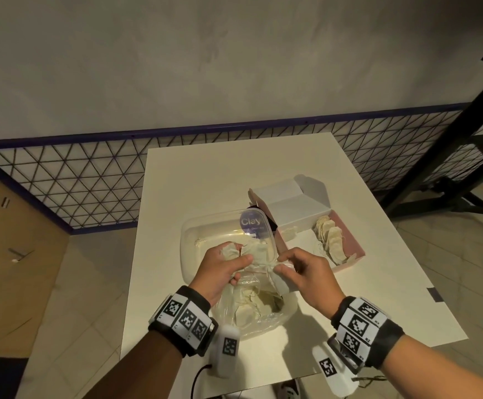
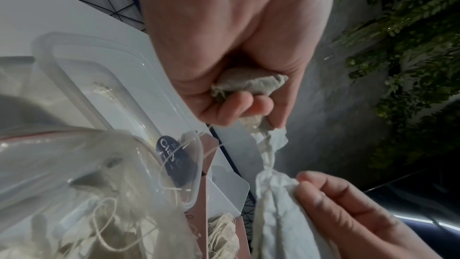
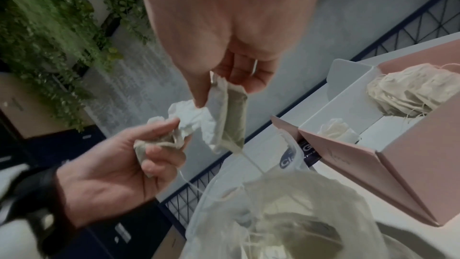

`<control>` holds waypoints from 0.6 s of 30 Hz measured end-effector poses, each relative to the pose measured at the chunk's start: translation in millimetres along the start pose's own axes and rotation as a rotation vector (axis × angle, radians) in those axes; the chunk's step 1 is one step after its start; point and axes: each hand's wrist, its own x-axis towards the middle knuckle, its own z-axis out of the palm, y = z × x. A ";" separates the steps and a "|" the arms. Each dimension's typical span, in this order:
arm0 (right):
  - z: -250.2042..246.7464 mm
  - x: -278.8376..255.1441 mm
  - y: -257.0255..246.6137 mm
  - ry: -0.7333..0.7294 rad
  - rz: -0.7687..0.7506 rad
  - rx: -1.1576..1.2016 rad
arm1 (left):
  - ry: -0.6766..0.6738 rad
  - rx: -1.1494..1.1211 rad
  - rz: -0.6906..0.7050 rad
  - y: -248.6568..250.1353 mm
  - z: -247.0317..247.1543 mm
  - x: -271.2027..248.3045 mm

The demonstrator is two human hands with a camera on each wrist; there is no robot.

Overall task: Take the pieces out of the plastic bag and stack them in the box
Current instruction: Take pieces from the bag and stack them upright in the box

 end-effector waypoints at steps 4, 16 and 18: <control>-12.5 8.7 -13.9 -0.215 0.078 0.179 | 0.064 -0.056 -0.005 1.1 1.6 2.5; -12.1 25.5 -29.8 -0.431 -0.084 -0.116 | -0.297 0.190 -0.102 11.6 7.1 -6.0; -11.7 25.3 -30.7 -0.434 -0.125 -0.162 | -0.310 0.173 -0.118 12.1 7.3 -6.3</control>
